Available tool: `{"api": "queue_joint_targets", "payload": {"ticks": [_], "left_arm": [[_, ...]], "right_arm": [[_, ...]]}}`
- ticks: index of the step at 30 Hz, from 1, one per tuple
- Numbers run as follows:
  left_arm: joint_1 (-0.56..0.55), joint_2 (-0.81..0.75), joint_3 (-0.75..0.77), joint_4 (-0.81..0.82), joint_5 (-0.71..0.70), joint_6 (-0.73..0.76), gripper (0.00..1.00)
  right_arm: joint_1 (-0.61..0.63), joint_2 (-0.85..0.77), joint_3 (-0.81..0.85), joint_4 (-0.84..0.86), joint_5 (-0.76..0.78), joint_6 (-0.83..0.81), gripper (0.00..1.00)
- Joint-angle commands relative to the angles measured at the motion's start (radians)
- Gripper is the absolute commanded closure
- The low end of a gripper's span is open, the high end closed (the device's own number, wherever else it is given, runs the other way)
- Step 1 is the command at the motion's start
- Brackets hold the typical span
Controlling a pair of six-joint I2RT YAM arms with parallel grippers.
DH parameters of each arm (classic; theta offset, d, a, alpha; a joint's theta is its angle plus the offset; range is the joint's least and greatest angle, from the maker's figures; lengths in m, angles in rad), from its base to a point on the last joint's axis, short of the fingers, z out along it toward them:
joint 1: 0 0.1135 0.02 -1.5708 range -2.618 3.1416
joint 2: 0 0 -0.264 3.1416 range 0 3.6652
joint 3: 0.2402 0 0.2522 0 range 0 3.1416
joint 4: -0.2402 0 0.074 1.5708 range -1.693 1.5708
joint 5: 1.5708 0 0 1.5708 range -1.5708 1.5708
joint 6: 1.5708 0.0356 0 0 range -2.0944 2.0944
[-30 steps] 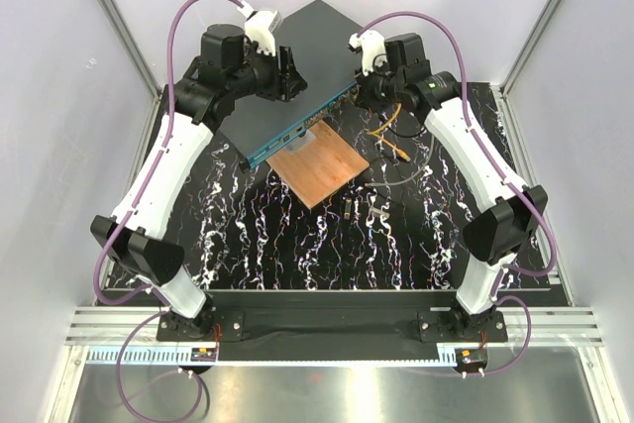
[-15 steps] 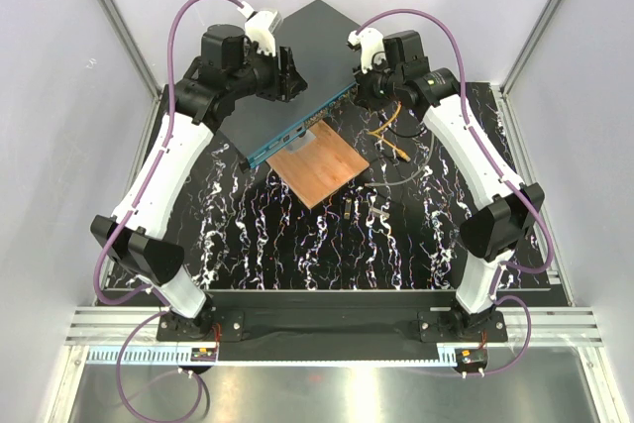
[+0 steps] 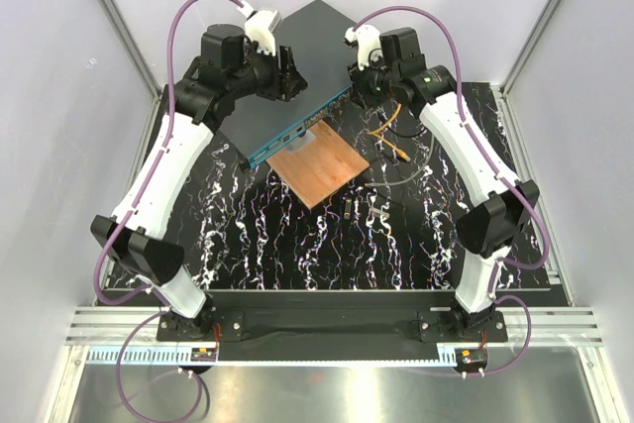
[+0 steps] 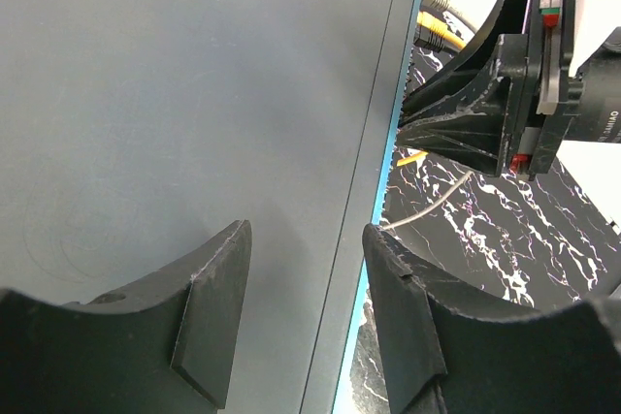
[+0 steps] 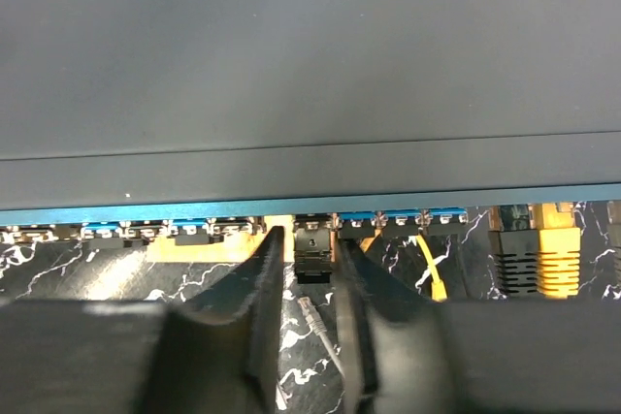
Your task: Insert the plug into the switch port
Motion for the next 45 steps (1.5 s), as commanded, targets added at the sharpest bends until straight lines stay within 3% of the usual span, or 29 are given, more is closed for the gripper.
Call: {"api": "queue_joint_targets", "payload": {"ticks": [1,7,21,25,29,31,45], "left_arm": [[0.0,-0.01,-0.006,0.06,0.01,-0.005,0.45],[-0.001,-0.013,-0.008,0.055,0.009,0.0,0.45],[-0.001,-0.02,-0.02,0.059,0.006,-0.002,0.44],[-0.001,-0.02,-0.017,0.059,0.007,0.003,0.44],[-0.001,-0.017,-0.014,0.057,0.009,0.004,0.44],[-0.001,-0.014,-0.01,0.057,0.009,0.006,0.44],[-0.001,-0.002,0.006,0.06,0.01,0.003,0.44]], "right_arm": [[0.018,-0.014,0.072,0.153,-0.031,0.005,0.66],[0.02,-0.062,0.026,0.135,-0.006,-0.013,0.44],[-0.008,-0.168,-0.106,0.021,-0.035,-0.082,0.38],[-0.034,-0.174,-0.111,-0.015,-0.061,-0.079,0.5],[-0.038,-0.14,-0.086,-0.051,-0.054,-0.072,0.72],[-0.037,-0.126,-0.075,-0.049,-0.052,-0.059,0.78],[-0.037,-0.068,-0.066,0.075,-0.066,0.037,0.8]]}}
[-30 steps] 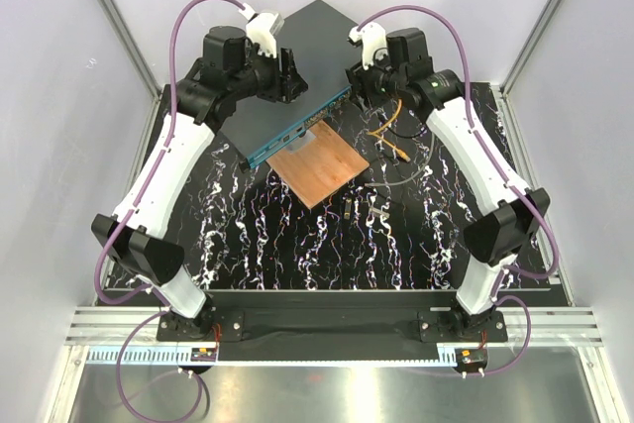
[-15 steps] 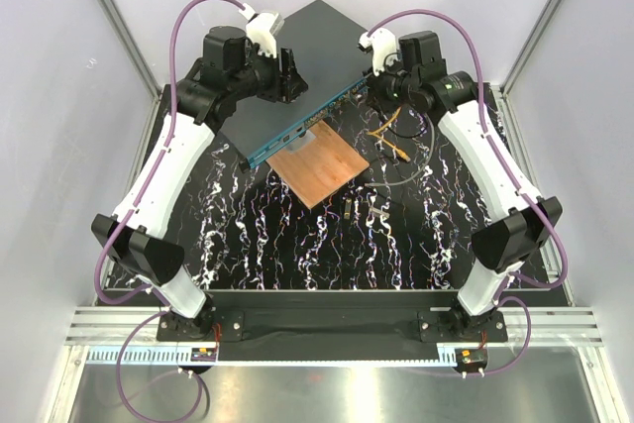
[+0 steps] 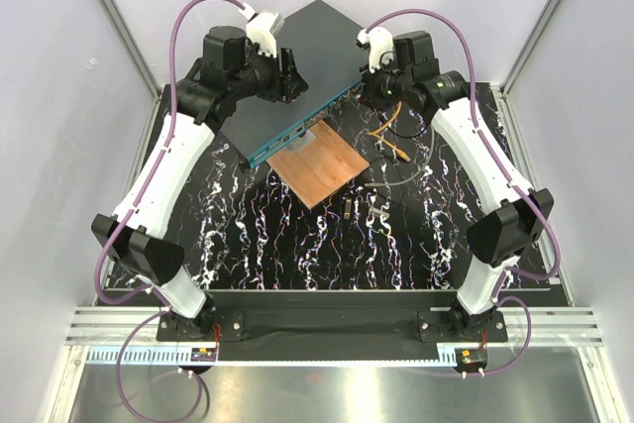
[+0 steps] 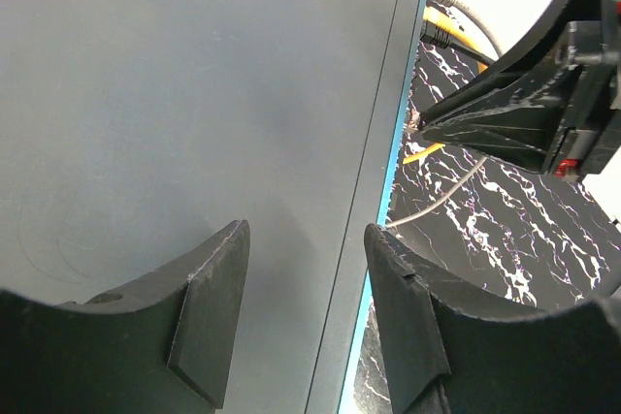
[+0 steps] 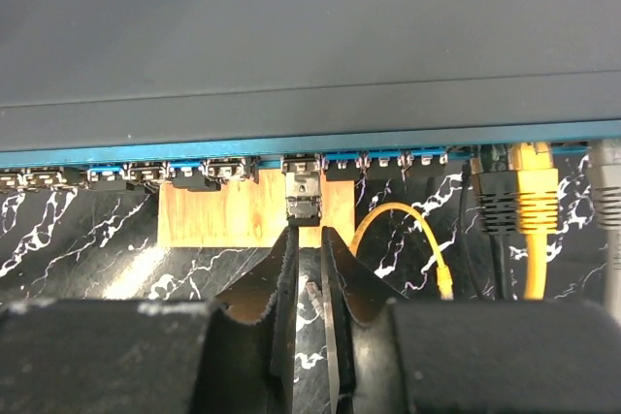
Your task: Insert the plug into the switch port
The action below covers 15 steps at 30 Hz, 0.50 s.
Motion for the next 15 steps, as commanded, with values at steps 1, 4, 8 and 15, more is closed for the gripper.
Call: {"api": "queue_joint_targets", "payload": {"ticks": [1,4,8,15], "left_arm": [[0.0,-0.002,0.028,0.046,0.01,0.002,0.44],[0.0,0.0,0.028,0.047,0.009,0.005,0.44],[0.0,0.001,0.024,0.047,0.01,0.007,0.44],[0.007,0.001,0.016,0.049,0.01,0.003,0.44]], "right_arm": [[0.001,0.032,0.048,0.046,-0.016,0.025,0.81],[0.002,0.04,0.05,0.069,-0.01,0.028,0.81],[0.002,0.048,0.053,0.105,-0.007,0.053,0.81],[0.001,0.035,0.007,0.23,0.002,0.123,0.83]]}}
